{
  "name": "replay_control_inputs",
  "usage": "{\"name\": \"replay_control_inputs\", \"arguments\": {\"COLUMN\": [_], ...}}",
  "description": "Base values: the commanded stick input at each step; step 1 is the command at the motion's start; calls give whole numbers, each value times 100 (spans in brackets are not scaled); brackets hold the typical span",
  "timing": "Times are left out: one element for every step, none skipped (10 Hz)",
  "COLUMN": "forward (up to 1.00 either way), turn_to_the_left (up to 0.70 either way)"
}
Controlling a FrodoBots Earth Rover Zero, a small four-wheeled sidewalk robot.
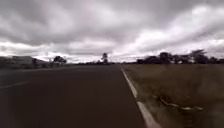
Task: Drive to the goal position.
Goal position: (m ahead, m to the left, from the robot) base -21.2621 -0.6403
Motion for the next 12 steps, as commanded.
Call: {"name": "replay_control_inputs", "arguments": {"forward": [85,85,85,85,85,85,85,85,85,85,85,85], "turn_to_the_left": [-14,-8,-21,-29,-29,-29,-15,0,0,0,0,0]}}
